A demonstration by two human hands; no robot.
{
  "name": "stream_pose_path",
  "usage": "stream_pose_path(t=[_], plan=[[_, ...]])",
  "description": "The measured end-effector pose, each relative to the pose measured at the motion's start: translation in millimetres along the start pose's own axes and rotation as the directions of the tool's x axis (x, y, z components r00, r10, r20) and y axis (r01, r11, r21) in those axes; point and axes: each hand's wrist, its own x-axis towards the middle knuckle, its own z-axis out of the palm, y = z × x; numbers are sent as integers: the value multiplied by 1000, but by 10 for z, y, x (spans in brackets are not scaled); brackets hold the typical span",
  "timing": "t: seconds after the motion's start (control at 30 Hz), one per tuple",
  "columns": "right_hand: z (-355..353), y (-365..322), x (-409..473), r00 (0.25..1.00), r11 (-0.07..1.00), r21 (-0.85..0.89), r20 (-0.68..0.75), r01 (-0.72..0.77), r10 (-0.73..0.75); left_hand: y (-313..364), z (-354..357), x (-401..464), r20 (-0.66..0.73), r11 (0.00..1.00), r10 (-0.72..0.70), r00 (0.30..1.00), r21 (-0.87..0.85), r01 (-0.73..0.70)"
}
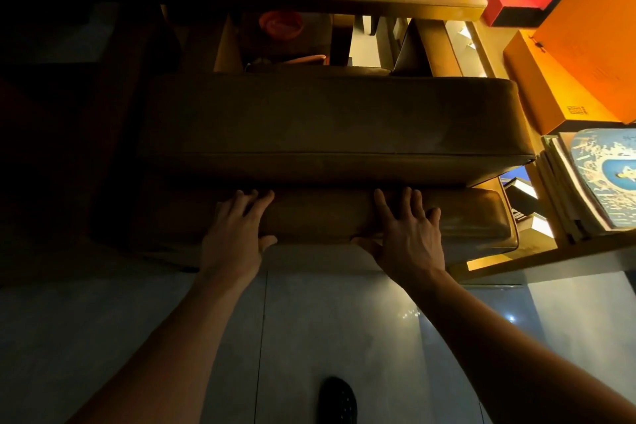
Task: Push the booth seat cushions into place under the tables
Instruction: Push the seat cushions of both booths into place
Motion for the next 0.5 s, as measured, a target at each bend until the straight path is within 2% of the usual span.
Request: stream_pose_path(t=[0.5], plan=[[40, -42, -16, 1000, 1000, 19, 2, 2, -2, -15, -33, 27, 40, 1000, 5, 999, 31, -7]])
